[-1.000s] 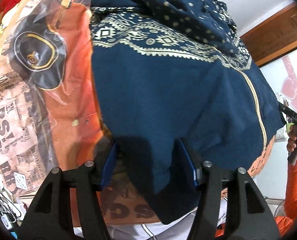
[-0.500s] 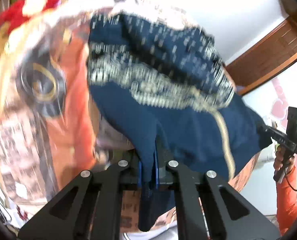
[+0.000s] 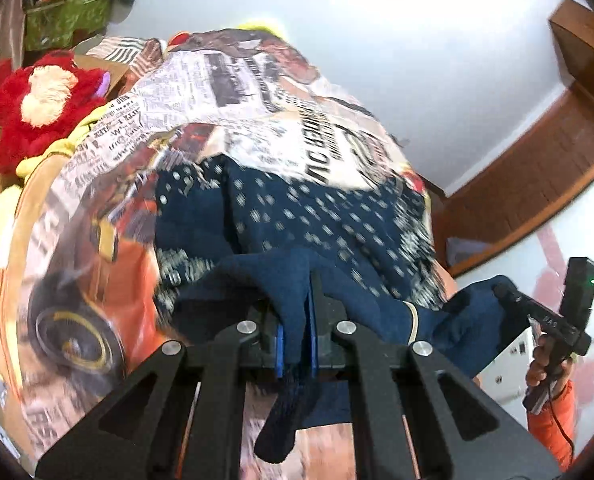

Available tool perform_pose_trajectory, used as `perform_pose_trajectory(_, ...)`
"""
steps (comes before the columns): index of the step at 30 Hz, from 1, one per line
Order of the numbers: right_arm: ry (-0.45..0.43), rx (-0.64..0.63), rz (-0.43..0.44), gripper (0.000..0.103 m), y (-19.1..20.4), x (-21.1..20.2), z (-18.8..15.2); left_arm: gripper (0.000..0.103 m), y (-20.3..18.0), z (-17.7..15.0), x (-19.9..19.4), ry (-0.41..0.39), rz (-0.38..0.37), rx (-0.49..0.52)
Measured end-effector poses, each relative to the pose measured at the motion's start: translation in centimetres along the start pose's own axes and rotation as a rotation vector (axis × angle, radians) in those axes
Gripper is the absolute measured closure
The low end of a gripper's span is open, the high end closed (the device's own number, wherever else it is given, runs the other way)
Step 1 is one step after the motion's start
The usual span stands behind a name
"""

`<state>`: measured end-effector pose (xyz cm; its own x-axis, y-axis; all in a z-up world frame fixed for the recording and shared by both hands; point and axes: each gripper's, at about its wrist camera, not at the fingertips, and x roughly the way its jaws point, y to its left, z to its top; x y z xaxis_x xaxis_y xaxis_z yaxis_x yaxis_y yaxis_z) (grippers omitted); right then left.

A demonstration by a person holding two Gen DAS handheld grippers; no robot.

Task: Fold large clothes

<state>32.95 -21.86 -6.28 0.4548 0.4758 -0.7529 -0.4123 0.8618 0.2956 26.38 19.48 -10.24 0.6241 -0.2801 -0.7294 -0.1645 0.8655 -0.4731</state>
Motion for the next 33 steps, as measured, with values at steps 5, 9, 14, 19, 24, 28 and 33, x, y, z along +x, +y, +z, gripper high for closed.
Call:
perform_pose_trajectory(5,0.03,0.055,-0.022,0.096,-1.9,6.0,5.4,0.095,3.9,2.8,5.7,0.075,0.022,-0.063)
perform_pose_trajectory(9,0.105,0.064,-0.066,0.096,-3.6,12.2,7.8,0.093,8.1,3.0,11.0,0.177,0.046,-0.122)
perform_pose_trajectory(14,0.172,0.026,-0.105,0.095,-4.8,17.3,7.8,0.058,11.0,3.0,14.1,0.21,0.089,-0.135)
perform_pose_trajectory(19,0.189,0.045,-0.077,0.095,-5.9,18.8,7.9,0.052,11.8,3.9,13.5,0.167,0.105,-0.117)
perform_pose_trajectory(24,0.185,0.07,-0.046,0.091,-6.3,17.1,8.5,0.052,11.0,5.8,9.6,0.057,0.217,-0.063)
perform_pose_trajectory(28,0.122,-0.008,-0.12,0.07,-5.4,13.7,9.0,0.052,10.0,6.5,6.3,0.004,0.245,-0.016)
perform_pose_trajectory(33,0.029,-0.168,-0.175,0.052,-2.8,9.0,8.3,0.05,6.9,4.6,3.0,-0.017,0.267,0.123)
